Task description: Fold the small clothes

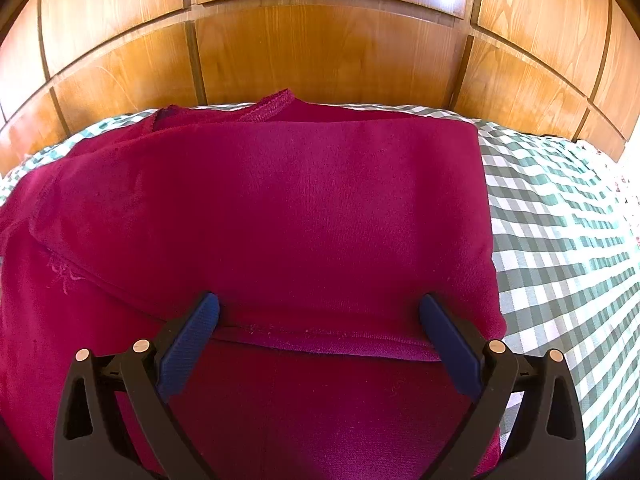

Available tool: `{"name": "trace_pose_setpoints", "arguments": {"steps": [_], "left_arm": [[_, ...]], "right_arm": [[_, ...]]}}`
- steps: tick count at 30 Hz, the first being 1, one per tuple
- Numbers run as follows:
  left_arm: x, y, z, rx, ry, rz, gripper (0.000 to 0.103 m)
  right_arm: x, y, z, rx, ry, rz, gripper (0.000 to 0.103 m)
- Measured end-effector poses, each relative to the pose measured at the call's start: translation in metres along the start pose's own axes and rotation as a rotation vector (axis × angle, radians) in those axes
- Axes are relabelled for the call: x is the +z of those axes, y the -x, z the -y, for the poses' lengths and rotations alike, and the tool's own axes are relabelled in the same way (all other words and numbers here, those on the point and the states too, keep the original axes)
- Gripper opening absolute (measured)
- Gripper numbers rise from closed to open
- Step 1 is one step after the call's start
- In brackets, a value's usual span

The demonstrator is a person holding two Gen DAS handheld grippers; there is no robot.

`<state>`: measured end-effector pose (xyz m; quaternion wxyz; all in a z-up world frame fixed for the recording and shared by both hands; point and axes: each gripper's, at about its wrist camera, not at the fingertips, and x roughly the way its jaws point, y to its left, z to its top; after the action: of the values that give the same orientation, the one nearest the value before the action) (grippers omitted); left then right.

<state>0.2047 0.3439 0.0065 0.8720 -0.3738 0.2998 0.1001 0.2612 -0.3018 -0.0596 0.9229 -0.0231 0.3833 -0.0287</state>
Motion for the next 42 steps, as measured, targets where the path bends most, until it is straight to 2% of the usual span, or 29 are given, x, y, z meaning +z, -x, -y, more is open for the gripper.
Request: {"name": "trace_pose_setpoints", "arguments": {"steps": [3,5,9,11,13,15,17,22,23,24,27,29,33,36,39,41,42], "left_arm": [[-0.029,-0.006,0.061,-0.100,-0.120,-0.035,0.007],[-0.056,-0.012,0.098,-0.163,-0.200,-0.085,0.007],[-0.118,-0.039,0.153,-0.205,-0.340,-0.191,0.009],[-0.149,-0.054,0.170,-0.197,-0.390,-0.249,0.016],[-0.177,-0.062,0.181,-0.166,-0.459,-0.275,0.018],[-0.195,-0.065,0.181,-0.162,-0.488,-0.312,0.027],[-0.207,-0.055,0.178,-0.147,-0.487,-0.308,0.059],[-0.219,-0.030,0.151,-0.119,-0.513,-0.277,0.061],[-0.224,-0.024,0.147,-0.112,-0.521,-0.271,0.061],[-0.228,-0.019,0.141,-0.104,-0.532,-0.266,0.060],[-0.234,-0.018,0.129,-0.091,-0.541,-0.260,0.060],[-0.238,-0.018,0.122,-0.081,-0.543,-0.264,0.062],[-0.242,-0.023,0.113,-0.085,-0.527,-0.284,0.063],[-0.247,-0.022,0.109,-0.092,-0.530,-0.274,0.063],[-0.252,-0.025,0.111,-0.096,-0.552,-0.269,0.070],[-0.254,-0.025,0.111,-0.095,-0.563,-0.269,0.071],[-0.254,-0.026,0.111,-0.096,-0.562,-0.269,0.071]], "right_arm": [[0.000,0.000,0.000,0.002,-0.003,0.002,0.099],[0.000,0.000,0.001,0.004,-0.006,0.002,0.099],[0.000,0.001,0.002,0.010,-0.012,0.004,0.099],[-0.001,0.001,0.003,0.016,-0.016,0.005,0.099],[-0.001,0.002,0.004,0.021,-0.021,0.006,0.099],[-0.001,0.002,0.004,0.023,-0.023,0.005,0.099],[-0.001,0.002,0.005,0.027,-0.025,0.005,0.099],[0.006,0.016,0.003,0.070,-0.028,0.017,0.099],[0.008,0.022,0.001,0.100,-0.033,0.034,0.098],[0.012,0.032,-0.008,0.165,-0.035,0.054,0.097],[0.024,0.046,-0.048,0.339,0.020,0.045,0.085],[0.032,0.043,-0.078,0.443,0.036,-0.003,0.066],[0.044,0.021,-0.125,0.540,0.035,-0.101,0.053],[0.049,0.005,-0.152,0.533,0.038,-0.140,0.051],[0.051,-0.004,-0.173,0.493,0.077,-0.142,0.037],[0.055,0.002,-0.183,0.462,0.122,-0.127,0.008],[0.058,0.011,-0.185,0.430,0.148,-0.092,0.005]]}}
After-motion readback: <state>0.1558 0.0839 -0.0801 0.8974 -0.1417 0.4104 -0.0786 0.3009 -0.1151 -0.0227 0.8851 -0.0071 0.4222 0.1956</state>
